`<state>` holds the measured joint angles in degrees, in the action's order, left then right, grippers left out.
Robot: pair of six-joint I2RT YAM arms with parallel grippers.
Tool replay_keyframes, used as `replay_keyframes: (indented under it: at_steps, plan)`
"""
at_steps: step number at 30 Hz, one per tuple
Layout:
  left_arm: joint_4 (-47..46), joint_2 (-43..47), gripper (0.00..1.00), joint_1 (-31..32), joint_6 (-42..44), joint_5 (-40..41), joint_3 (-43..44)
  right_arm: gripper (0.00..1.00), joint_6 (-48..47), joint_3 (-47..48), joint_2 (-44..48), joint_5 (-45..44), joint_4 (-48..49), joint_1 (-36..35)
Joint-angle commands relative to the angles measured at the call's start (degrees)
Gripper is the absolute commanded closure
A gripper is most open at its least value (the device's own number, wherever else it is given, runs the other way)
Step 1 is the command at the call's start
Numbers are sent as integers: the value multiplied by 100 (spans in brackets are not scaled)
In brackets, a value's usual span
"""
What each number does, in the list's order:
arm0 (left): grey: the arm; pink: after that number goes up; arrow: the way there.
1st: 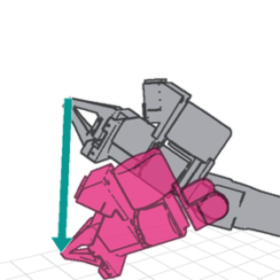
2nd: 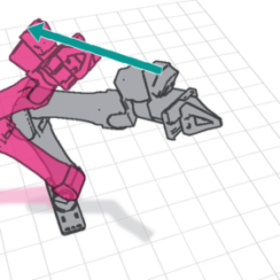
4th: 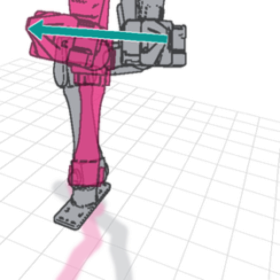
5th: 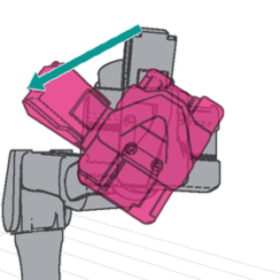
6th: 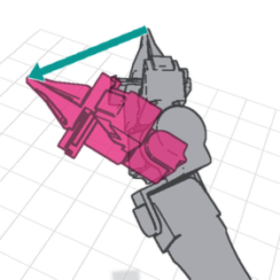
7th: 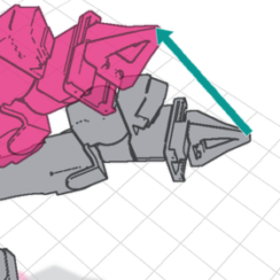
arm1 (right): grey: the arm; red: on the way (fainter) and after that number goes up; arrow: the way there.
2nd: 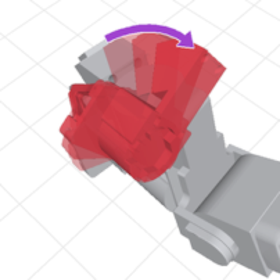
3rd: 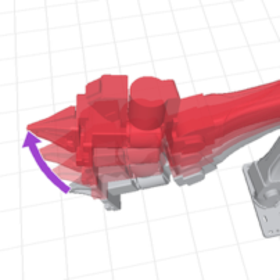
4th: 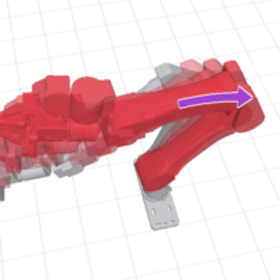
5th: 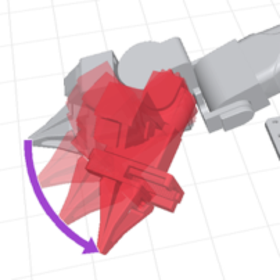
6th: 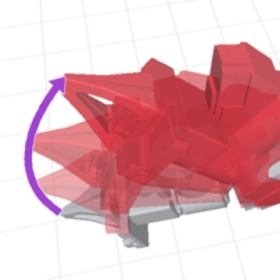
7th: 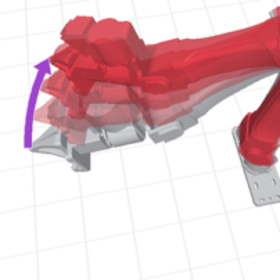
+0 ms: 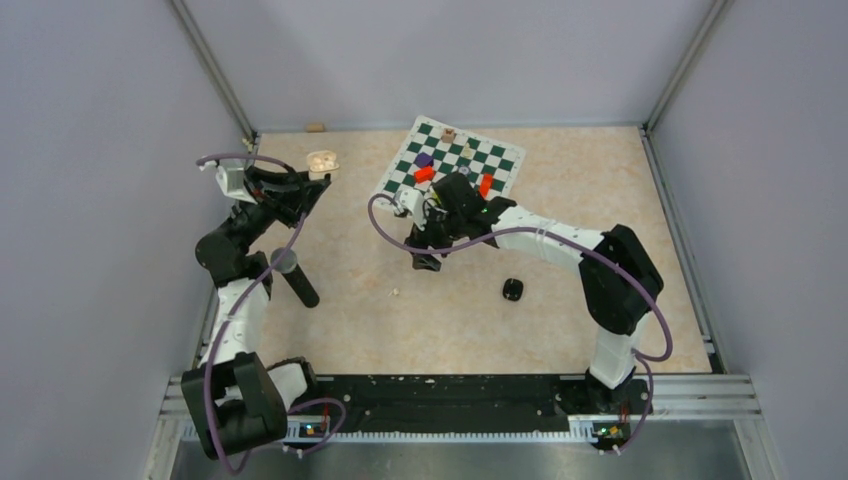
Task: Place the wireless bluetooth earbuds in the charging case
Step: Pick up the earbud from the center of the board.
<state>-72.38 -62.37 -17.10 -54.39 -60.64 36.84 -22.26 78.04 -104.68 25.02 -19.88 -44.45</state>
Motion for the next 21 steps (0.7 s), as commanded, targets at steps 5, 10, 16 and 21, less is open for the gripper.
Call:
replay_keyframes:
  at_steps: [5, 10, 16, 21]
  plan:
    - [202, 288, 100, -48, 339, 20, 106, 25, 938, 280, -276, 437, 645, 32]
    - [245, 384, 100, -48, 368, 28, 97, 25, 1235, 291, -351, 337, 838, 32]
    - [584, 516, 100, -48, 507, 124, 129, 24, 1360, 154, -286, 195, 1022, 58]
    - [934, 633, 100, -48, 744, 54, 167, 26, 1766, 126, -352, 575, 1183, 265]
